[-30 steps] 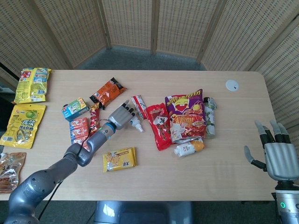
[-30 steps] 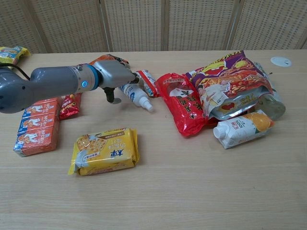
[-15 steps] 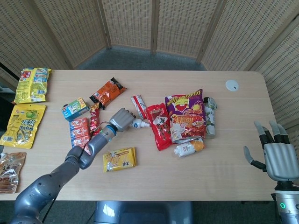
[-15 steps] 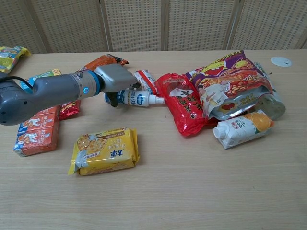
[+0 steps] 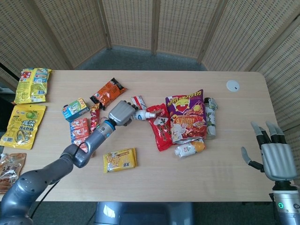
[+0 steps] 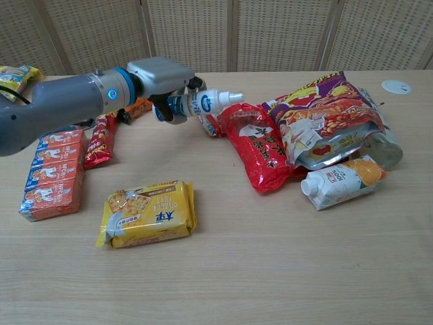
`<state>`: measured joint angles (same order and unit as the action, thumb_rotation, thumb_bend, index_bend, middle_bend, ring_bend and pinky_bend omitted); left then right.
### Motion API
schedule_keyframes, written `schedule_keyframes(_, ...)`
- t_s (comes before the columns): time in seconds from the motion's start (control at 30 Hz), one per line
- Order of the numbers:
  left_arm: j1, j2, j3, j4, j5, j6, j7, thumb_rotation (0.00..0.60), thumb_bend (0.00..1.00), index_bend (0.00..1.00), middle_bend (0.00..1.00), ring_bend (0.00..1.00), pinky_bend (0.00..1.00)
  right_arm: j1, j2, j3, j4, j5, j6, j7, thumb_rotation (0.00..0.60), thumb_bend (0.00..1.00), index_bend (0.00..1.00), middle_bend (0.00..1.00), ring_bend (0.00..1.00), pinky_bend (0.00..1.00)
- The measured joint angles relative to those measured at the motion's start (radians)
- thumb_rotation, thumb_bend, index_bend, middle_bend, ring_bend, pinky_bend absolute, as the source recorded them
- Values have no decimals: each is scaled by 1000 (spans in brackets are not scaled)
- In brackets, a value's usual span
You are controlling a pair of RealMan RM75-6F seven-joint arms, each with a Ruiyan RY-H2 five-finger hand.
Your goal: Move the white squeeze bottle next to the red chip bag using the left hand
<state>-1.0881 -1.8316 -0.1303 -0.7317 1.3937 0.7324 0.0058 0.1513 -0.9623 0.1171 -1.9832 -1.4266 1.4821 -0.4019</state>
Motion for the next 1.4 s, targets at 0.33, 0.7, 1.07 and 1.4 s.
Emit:
schedule_keyframes(0.33,2,364,-125,-561,-162,22,222,600,428,727,624,792,675,8,-31,-3,27,-26,-8,32,67,437,0,242,0,28)
schedule_keyframes(0.7,12,768,-217,-1039,-480,84,473,600,429,726,623,800,674,24,-58,-3,41,-34,-31,41,70,437,0,241,0,29)
schedule_keyframes(1.07,38,869,-218,-1147,-530,168,482,600,429,726,621,800,674,26,-65,-8,44,-50,-30,46,67,436,0,242,0,29)
schedule_keyframes(1.4,52,913,-190,-1200,-553,208,502,600,429,725,622,801,676,13,-68,-20,63,-77,-16,75,70,436,0,242,0,29)
